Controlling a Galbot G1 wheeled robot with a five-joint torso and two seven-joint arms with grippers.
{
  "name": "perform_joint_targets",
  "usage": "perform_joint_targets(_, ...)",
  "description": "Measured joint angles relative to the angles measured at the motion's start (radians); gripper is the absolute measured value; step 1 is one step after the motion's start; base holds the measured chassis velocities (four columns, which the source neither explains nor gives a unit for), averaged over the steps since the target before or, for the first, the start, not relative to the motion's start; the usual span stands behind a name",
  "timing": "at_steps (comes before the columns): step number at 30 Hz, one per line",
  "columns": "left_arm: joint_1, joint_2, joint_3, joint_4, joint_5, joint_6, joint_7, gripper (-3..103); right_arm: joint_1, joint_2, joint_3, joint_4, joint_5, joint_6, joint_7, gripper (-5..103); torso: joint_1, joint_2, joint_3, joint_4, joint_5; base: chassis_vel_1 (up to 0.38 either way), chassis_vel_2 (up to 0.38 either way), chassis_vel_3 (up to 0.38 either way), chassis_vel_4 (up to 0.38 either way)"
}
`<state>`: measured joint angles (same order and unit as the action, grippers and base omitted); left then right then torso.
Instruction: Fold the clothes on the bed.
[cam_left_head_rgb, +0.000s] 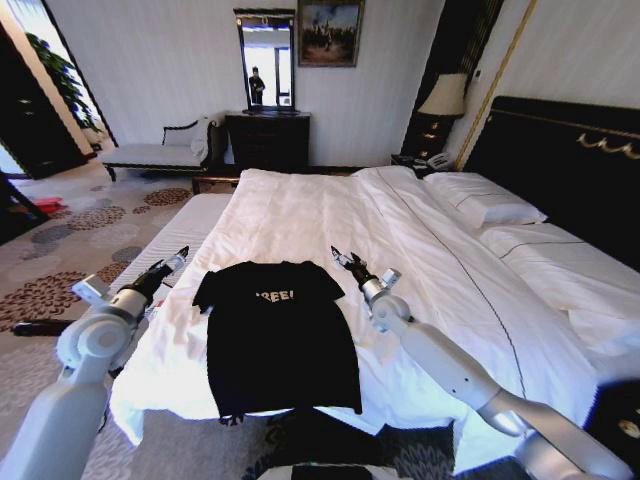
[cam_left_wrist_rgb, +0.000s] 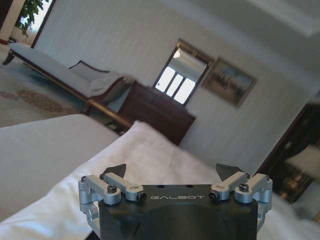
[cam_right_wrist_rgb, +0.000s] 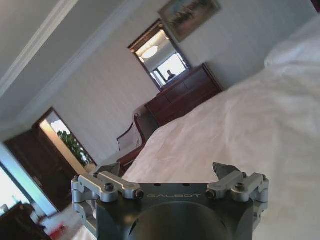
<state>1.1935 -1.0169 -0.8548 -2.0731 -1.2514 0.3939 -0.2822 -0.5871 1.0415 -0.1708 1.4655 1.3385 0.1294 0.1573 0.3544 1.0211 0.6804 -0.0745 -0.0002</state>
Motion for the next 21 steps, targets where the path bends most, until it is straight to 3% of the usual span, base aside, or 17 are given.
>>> perform_joint_targets(3,-0.026,-0.010,0.002,-0.062,-0.076,-0.004,-0.002,100,-0.001,0.030,0.015,-0.019,0.051,-0.012,0.005,100,0.000,0.000,0.000,-0.0008,0.0003,0.000,0.000,0.000,0.000)
perform_joint_targets(7,-0.044,0.005,0.009,-0.111,-0.118,-0.004,-0.003,100,-0.001,0.046,0.010,-0.045,0.091,-0.037,0.022,100,0.000,0.000,0.000,-0.0019,0.0006,0.000,0.000,0.000,0.000)
perform_joint_targets(11,-0.052,0.009,0.008,-0.125,-0.129,-0.004,-0.014,100,0.003,0.067,0.015,-0.049,0.154,-0.095,0.123,100,0.000,0.000,0.000,-0.0006,0.0002,0.000,0.000,0.000,0.000)
perform_joint_targets(13,-0.041,0.012,0.007,-0.125,-0.123,-0.002,-0.017,100,0.003,0.068,0.018,-0.031,0.180,-0.139,0.218,100,0.000,0.000,0.000,-0.0005,0.0000,0.000,0.000,0.000,0.000)
perform_joint_targets(16,-0.028,0.013,0.003,-0.131,-0.118,-0.001,-0.021,100,-0.001,0.060,0.014,-0.013,0.185,-0.173,0.288,100,0.000,0.000,0.000,-0.0006,-0.0001,0.000,0.000,0.000,0.000)
perform_joint_targets(21,-0.019,0.020,-0.009,-0.146,-0.119,0.003,-0.029,100,-0.027,0.056,0.014,0.017,0.146,-0.181,0.337,100,0.000,0.000,0.000,-0.0011,0.0002,0.000,0.000,0.000,0.000)
